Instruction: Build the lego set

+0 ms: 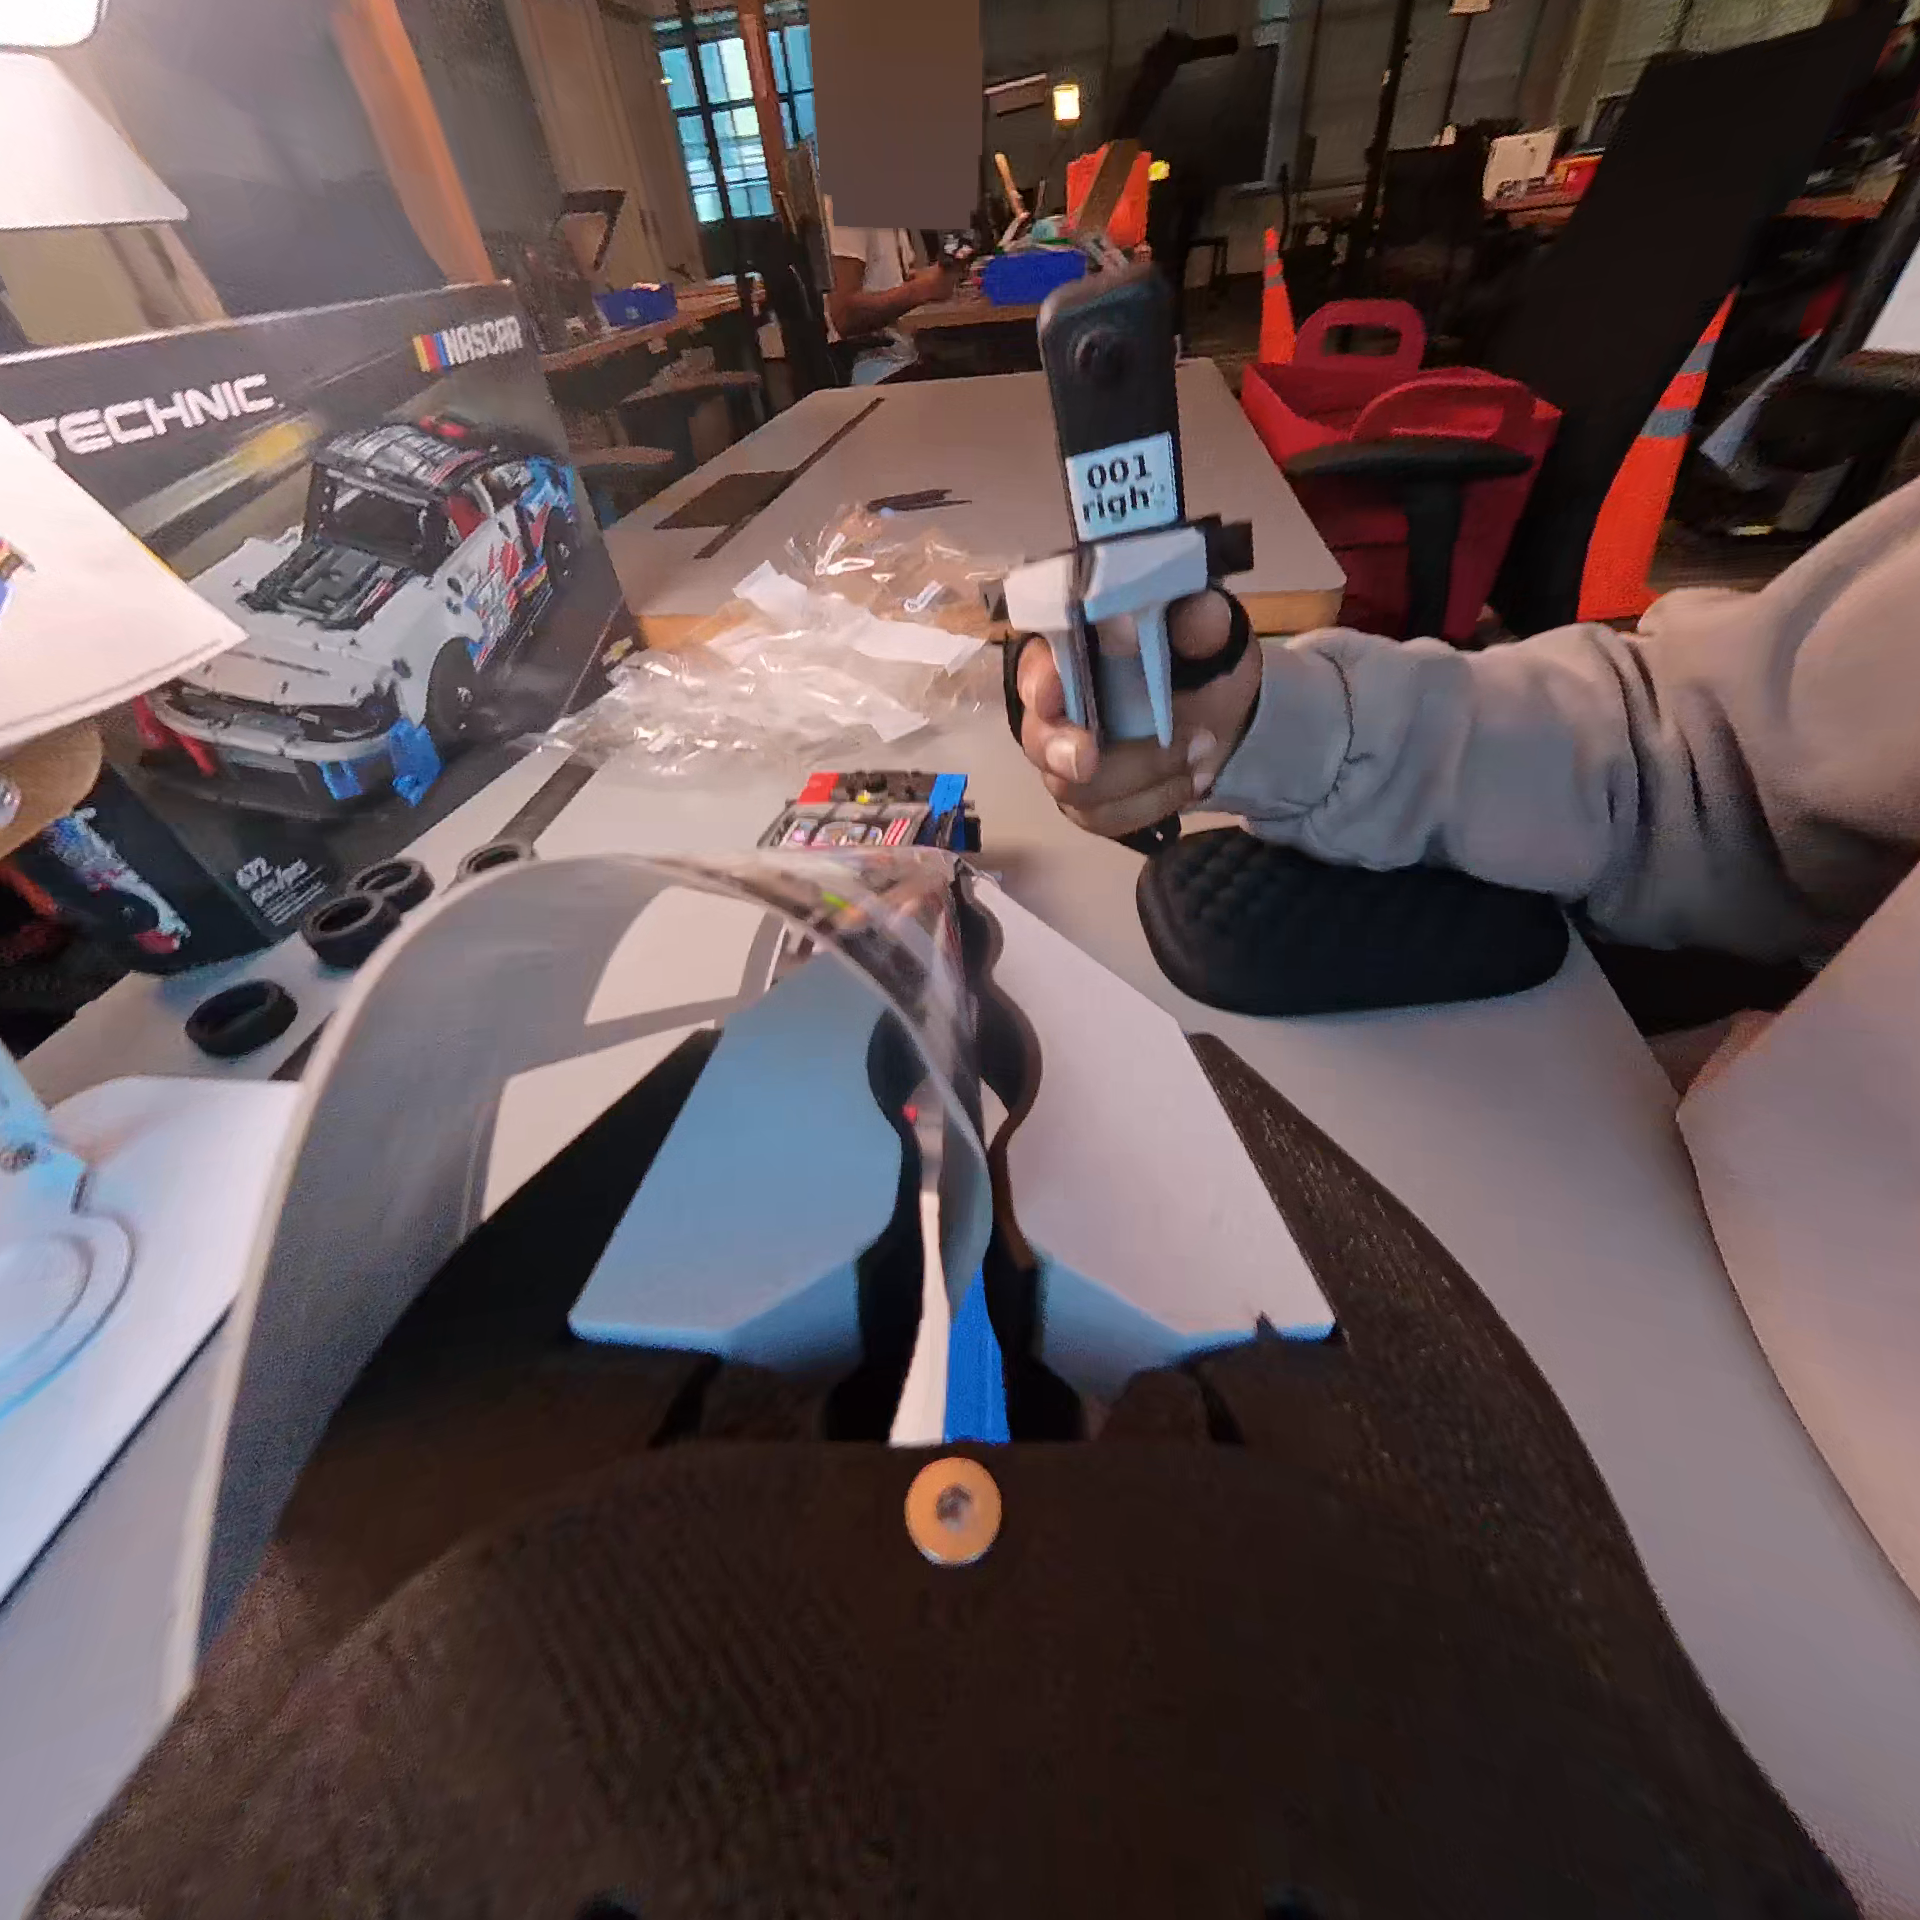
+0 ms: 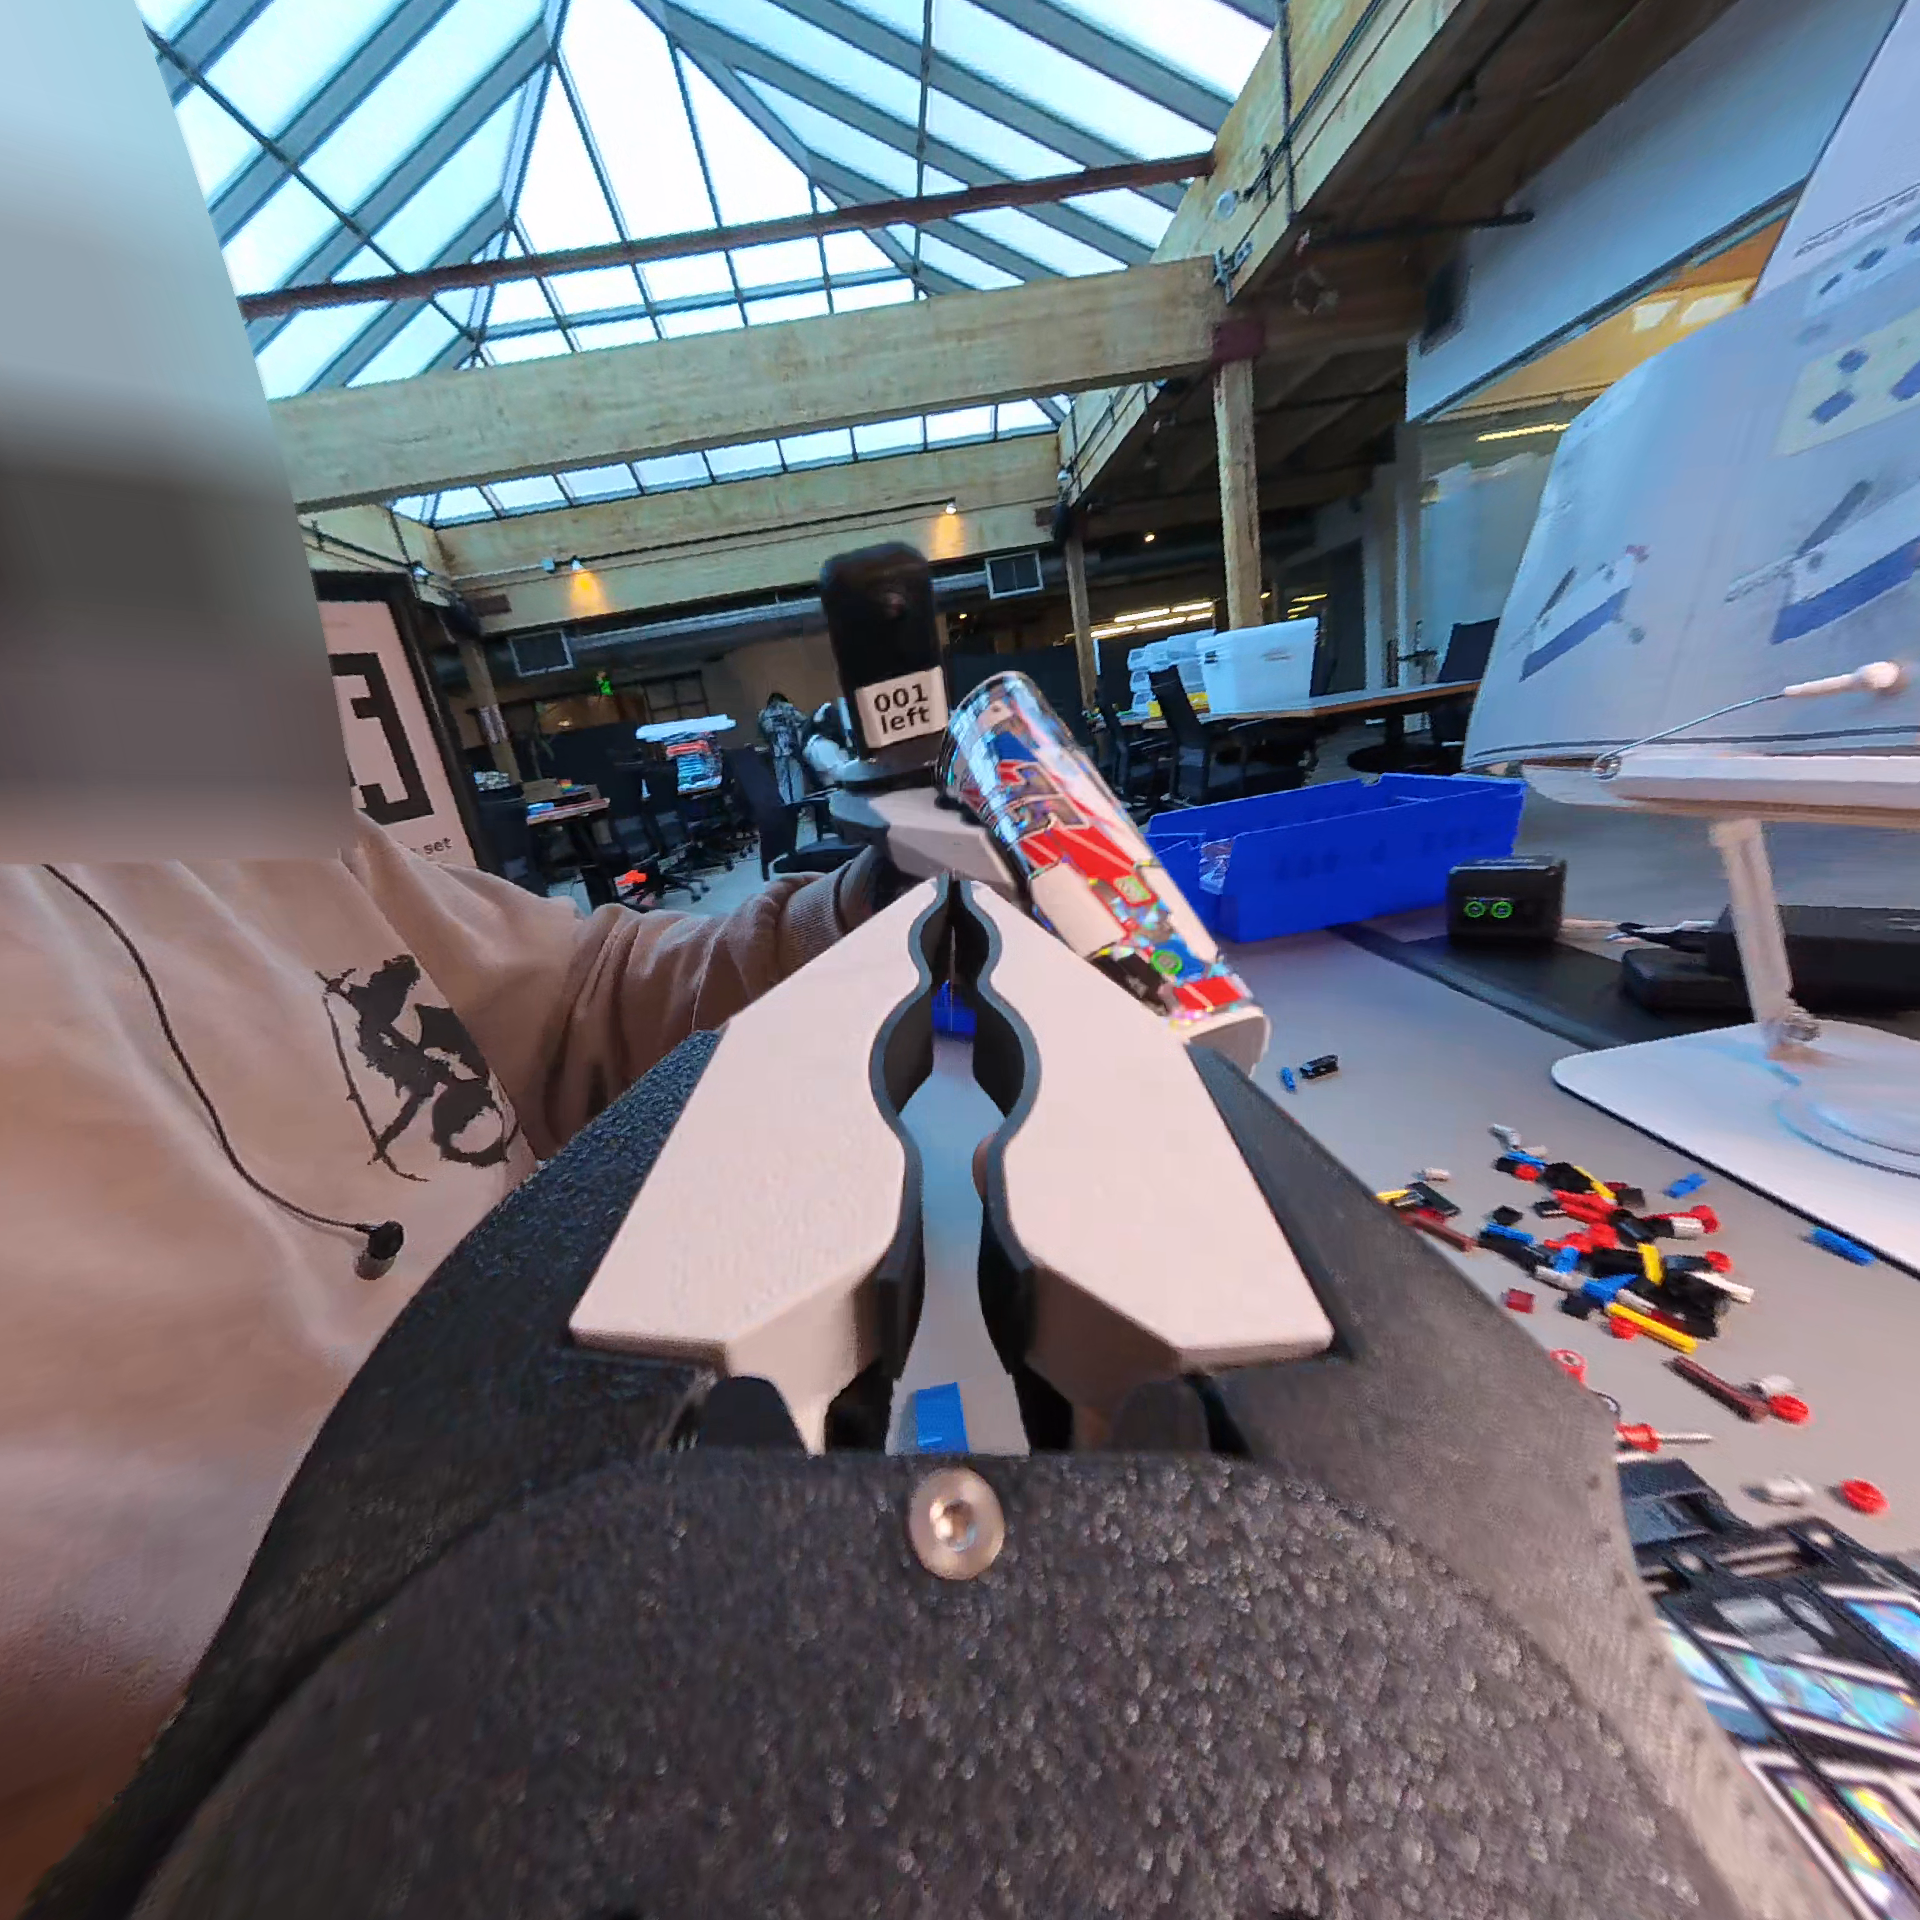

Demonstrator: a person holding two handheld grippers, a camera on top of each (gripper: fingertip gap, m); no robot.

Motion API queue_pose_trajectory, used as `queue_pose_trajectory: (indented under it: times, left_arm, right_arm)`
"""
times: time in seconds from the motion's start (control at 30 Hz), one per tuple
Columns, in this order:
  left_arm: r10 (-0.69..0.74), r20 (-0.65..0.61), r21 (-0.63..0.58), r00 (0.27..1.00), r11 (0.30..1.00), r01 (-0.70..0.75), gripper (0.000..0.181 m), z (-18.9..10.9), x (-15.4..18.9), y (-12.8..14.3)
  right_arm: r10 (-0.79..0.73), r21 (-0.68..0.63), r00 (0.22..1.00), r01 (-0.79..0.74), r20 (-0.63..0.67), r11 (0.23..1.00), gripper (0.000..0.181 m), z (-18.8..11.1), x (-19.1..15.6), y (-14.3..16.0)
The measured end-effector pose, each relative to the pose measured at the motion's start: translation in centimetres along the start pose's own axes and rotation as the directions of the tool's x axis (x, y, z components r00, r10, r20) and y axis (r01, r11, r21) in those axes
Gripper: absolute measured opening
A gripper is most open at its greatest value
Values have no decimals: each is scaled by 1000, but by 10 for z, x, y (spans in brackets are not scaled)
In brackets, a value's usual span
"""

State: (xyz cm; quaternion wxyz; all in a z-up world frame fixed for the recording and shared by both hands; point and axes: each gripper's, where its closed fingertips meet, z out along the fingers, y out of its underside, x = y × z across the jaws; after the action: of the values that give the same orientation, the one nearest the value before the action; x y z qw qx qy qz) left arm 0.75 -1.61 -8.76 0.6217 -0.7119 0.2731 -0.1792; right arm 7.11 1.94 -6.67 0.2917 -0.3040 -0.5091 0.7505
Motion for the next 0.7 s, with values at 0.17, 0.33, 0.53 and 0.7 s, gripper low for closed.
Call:
queue_pose_trajectory:
  times: [0.17, 0.33, 0.53, 0.7]
  left_arm:
    - [-68, -134, -42, 989, 997, 63, 0, 75, -45, -35]
    - [-124, -276, -161, 953, 984, 82, 0, 155, -76, -33]
    - [-193, -265, -227, 945, 965, 134, 0, 202, -132, 0]
    - [-462, -59, -383, 885, 829, 407, 0, 204, -173, 95]
  right_arm:
    - [-23, 44, 998, 26, -61, 999, 0, -20, 8, -12]
    - [29, -13, 997, -30, -78, 999, 0, -24, 21, 11]
    - [40, -74, 997, -45, -64, 996, 0, -19, 19, 28]
    - [44, -96, 997, -49, -60, 994, 0, -17, 18, 33]
